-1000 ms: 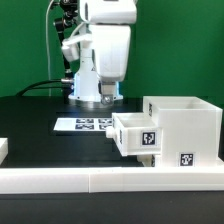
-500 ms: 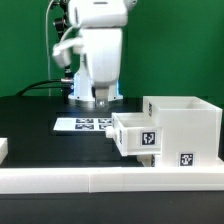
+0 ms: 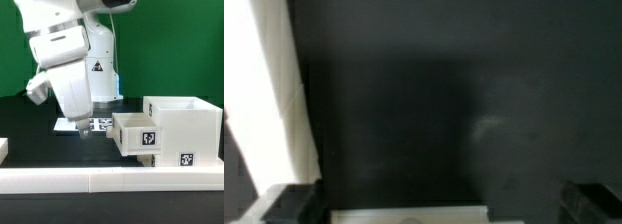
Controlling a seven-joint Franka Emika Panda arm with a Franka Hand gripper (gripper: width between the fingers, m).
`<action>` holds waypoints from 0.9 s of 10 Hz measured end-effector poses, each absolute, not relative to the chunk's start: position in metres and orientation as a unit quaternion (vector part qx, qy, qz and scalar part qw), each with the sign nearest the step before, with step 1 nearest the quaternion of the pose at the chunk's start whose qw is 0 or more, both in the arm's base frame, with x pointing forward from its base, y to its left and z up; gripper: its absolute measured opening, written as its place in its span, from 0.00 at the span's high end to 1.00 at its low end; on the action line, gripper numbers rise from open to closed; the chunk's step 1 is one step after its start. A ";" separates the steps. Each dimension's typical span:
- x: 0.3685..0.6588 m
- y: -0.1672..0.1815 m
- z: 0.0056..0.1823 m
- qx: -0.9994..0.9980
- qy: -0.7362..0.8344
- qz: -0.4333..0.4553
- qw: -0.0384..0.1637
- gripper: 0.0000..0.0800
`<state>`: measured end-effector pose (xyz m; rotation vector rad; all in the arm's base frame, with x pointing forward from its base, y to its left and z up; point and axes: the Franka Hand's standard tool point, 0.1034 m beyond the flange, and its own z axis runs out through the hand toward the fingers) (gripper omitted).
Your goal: Assemble drawer
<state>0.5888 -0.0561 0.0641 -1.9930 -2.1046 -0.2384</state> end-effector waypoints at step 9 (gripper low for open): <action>0.569 -0.026 0.042 -0.692 -0.708 -0.079 0.117 0.19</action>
Offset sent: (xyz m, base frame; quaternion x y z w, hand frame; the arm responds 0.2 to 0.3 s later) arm -0.0171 0.0263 -0.0093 -0.0081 -0.0124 0.0159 0.9998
